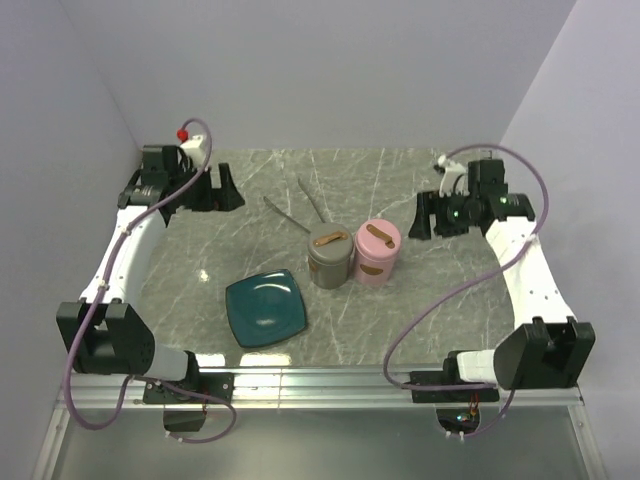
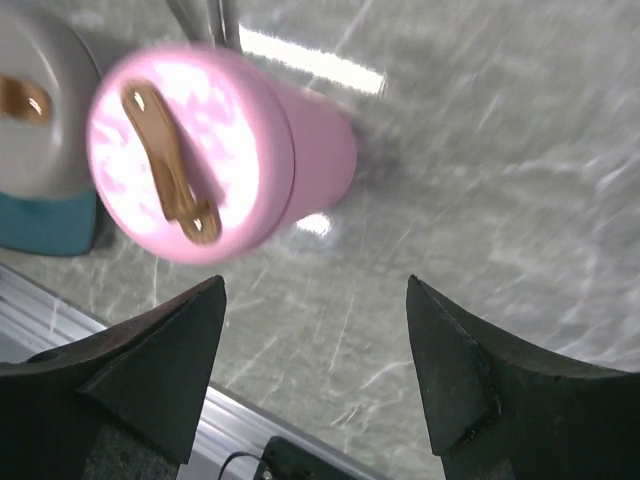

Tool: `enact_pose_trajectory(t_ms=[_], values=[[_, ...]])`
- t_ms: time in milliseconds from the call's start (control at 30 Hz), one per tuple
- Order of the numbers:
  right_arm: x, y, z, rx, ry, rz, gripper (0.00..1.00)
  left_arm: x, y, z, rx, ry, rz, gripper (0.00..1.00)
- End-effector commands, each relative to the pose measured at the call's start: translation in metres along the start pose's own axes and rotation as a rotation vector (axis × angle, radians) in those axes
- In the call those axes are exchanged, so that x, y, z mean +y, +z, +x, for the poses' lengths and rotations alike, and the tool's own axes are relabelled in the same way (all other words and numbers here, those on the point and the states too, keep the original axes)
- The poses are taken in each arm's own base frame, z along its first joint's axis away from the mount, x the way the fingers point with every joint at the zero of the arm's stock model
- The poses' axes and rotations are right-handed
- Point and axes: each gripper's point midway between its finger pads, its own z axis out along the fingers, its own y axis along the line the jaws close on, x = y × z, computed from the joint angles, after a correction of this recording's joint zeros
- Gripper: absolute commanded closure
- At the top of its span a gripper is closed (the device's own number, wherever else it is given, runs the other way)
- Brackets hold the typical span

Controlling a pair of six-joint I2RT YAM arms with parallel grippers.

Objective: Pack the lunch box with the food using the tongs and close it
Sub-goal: Reset both arms

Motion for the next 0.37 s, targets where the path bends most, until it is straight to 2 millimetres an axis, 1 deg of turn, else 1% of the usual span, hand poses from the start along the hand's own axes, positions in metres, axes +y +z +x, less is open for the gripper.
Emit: enact_pose_trajectory(t_ms=[0,33,100,133,167,233,333], values=[[0.003,0.002,0.01,-0.065,-0.013,-0.003,0.2,0.015,-0.015,0.018,0.006,-0.005,-0.061,0.01],[0.003,0.006,0.024,-0.045,-0.002,-0.007,0.2,0.017,-0.015,0.028,0.017,-0.004,-0.07,0.01],[0.003,0.003,0.029,-0.066,-0.008,0.007,0.19,0.018,-0.017,0.034,0.011,0.011,-0.075,0.01],[0.002,0.004,0.034,-0.06,-0.01,0.011,0.18,0.021,-0.016,0.041,0.02,0.006,-0.084,0.01],[0.001,0.003,0.036,-0.062,-0.012,0.022,0.18,0.02,-0.019,0.041,0.006,0.01,-0.084,0.0],[0.0,0.004,0.04,-0.048,-0.01,0.022,0.18,0.018,-0.02,0.048,0.01,0.001,-0.077,0.01],[0.0,0.003,0.042,-0.051,-0.009,0.024,0.18,0.014,-0.025,0.048,-0.01,0.007,-0.069,0.0]])
